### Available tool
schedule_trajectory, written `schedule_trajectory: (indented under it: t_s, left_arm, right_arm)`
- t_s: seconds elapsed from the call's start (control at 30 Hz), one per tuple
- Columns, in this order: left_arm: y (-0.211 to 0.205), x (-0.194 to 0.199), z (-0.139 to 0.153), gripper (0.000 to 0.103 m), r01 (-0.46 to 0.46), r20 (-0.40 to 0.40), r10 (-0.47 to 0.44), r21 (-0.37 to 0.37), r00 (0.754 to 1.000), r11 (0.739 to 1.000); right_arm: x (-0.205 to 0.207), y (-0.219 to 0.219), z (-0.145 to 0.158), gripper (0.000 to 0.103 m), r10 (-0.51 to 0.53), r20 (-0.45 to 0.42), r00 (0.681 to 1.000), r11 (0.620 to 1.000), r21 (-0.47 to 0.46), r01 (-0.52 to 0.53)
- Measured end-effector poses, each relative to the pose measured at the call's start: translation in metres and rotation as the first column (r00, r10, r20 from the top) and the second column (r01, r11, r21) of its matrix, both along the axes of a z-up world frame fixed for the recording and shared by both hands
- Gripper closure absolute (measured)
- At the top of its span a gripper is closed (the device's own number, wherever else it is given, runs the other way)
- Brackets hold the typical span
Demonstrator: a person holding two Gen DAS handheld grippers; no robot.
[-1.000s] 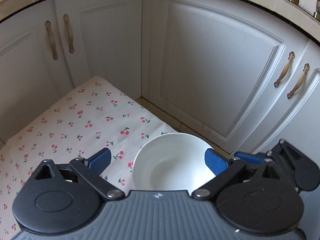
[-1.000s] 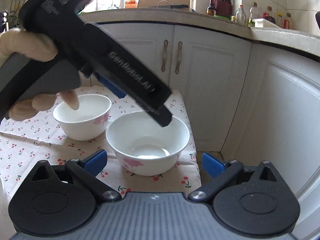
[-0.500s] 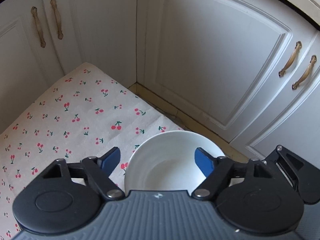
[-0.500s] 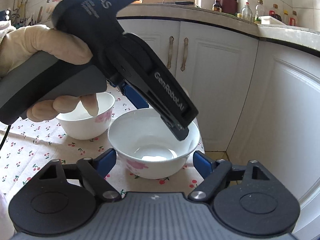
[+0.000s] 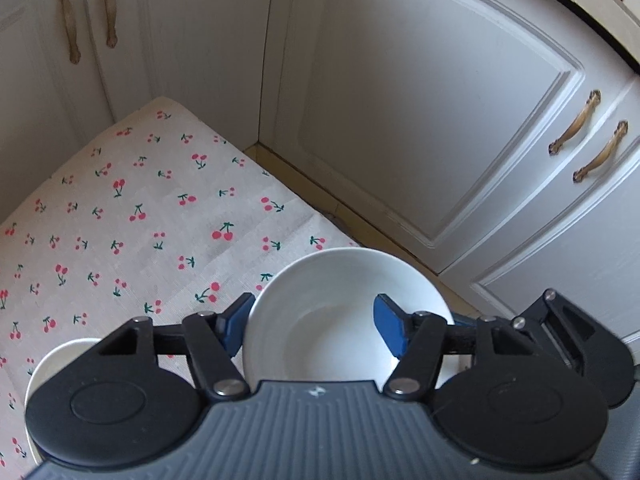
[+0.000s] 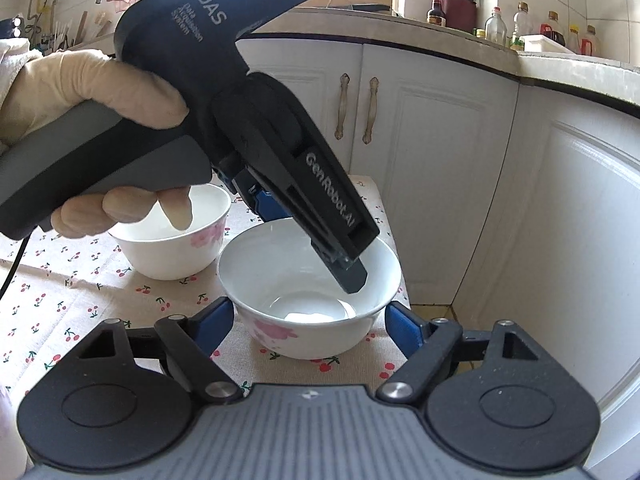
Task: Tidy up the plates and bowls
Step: 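Lift the white bowl with both tools off the cloth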
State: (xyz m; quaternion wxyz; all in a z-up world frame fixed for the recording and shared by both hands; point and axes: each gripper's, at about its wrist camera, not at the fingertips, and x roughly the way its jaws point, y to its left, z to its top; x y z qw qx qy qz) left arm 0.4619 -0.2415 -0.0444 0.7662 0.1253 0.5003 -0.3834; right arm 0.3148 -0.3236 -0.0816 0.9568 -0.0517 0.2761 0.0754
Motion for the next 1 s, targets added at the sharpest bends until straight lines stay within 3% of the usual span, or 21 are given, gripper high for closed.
schedule_trajectory:
  t_s: [0.73, 1.0]
  left_arm:
    - [-0.010, 0.002, -0.007, 0.039, 0.118, -0.022, -0.117, 0.107, 0.993, 0.987]
    - [-0.007, -0.002, -0.004, 0.039, 0.120, -0.022, -0.118, 0.086, 0.993, 0.989]
  right_arm:
    - [0.004, 0.000, -0.003, 0.013, 0.001, 0.002, 1.000, 1.000, -0.006, -0.001]
    - [0.002, 0.000, -0.002, 0.014, 0.004, -0.001, 1.000, 1.000, -0.002, -0.004]
